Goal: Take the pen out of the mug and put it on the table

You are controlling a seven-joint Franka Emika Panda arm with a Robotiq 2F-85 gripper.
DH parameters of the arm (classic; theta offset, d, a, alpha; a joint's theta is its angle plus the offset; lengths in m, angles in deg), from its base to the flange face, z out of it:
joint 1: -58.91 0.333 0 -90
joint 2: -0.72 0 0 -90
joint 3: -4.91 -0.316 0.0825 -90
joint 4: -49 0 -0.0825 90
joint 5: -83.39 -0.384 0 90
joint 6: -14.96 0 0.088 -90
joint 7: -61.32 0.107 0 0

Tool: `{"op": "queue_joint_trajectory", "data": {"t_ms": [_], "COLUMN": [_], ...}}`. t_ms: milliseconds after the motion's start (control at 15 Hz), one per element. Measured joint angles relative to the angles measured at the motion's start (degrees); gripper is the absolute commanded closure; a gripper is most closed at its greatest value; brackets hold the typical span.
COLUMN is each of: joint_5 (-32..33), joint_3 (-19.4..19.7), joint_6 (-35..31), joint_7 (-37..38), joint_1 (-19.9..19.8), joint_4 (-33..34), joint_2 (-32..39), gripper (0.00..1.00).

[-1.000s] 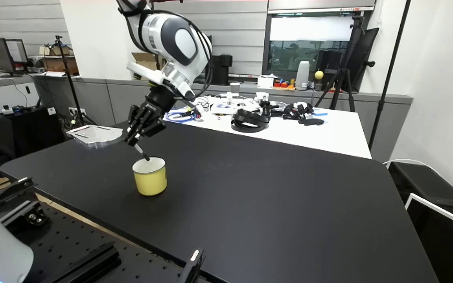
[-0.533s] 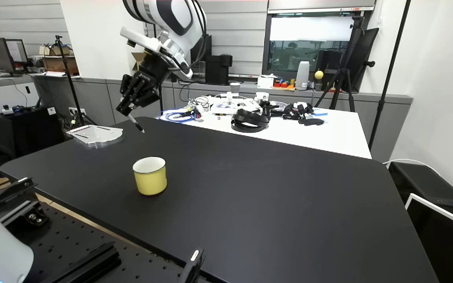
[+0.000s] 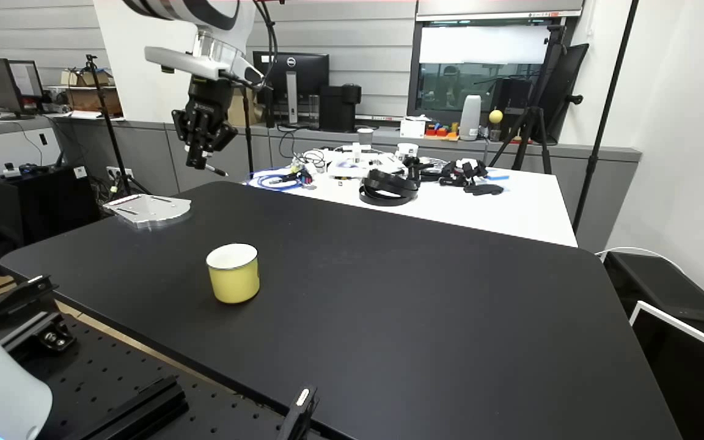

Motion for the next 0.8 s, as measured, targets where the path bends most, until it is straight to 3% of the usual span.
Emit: {"op": "queue_joint_trajectory", "data": {"t_ms": [533, 800], "joint_5": [5.47, 13.46], "joint_3": [-2.9, -0.26], "joint_6": [-38.44, -49.89], "joint_7": [3.6, 10.64], "joint_1": [4.74, 6.48], "joint_4": [-14.2, -17.25], "joint_2": [3.54, 11.1], "gripper": [0.96, 0.96]}}
